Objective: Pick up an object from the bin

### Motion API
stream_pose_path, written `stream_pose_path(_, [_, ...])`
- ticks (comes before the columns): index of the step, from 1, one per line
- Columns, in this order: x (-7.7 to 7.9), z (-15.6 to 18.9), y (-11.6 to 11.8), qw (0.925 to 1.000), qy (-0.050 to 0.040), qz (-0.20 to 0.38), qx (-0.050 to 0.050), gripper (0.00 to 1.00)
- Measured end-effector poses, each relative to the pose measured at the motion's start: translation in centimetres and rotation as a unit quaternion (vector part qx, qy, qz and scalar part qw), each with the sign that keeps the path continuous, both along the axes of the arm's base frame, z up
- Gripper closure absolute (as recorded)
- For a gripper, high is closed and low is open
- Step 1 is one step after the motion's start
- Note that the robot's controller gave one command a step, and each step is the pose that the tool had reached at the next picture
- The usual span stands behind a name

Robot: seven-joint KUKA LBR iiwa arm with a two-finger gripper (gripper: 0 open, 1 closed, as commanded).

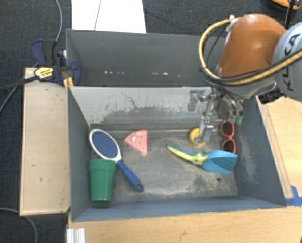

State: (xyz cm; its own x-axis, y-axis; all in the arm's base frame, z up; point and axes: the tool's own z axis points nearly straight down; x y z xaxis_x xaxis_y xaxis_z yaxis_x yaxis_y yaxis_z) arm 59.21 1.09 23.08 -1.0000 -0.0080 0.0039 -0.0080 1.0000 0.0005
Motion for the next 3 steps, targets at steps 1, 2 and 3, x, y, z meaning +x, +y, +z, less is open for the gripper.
stream_pose_path(1, [0.1,0.5,0.0,1.0000,-0.0041,0.000,0.000,0.00])
stream_pose_path(2, [-4.1,-3.4,-3.6,1.0000,-0.0062,0.003,0.001,0.00])
stream_pose_path(3, [-6.3,-7.9,-5.6,0.9998,-0.0021,-0.018,-0.003,0.00])
